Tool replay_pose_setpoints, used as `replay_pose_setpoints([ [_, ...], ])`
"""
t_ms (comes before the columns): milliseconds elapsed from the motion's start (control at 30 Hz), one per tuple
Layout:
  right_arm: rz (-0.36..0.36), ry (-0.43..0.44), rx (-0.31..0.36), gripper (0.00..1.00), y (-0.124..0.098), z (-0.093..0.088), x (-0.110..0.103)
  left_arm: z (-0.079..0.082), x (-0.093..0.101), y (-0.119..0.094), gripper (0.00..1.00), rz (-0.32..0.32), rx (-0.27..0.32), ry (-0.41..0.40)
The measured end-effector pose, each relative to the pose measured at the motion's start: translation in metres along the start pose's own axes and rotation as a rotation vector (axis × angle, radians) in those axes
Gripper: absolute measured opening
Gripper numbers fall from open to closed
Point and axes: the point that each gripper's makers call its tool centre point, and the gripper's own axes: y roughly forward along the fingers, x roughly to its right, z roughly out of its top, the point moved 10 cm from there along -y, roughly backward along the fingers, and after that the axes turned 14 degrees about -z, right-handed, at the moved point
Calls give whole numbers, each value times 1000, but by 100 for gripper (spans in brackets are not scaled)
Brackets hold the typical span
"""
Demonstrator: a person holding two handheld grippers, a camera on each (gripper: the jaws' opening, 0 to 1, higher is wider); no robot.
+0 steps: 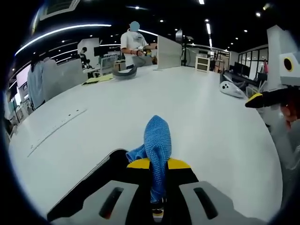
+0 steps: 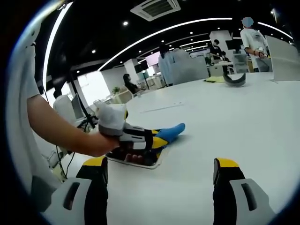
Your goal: Wipe the mirror surface with the cleaning cloth until all visible marks leave the cleaned area.
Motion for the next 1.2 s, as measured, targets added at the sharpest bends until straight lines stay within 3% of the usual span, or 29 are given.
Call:
replay_pose_setpoints([
  [100,-2,5,1,93,-1,0,0,-1,-1,-1,7,-2,10,-19],
  [400,-9,2,7,92,-2,3,-1,-3,-2,-5,7,-19,-10,27],
  [1200,8,-10,7,92,-3,5,-14,-11,-2,-20,7,-11,-4,6],
])
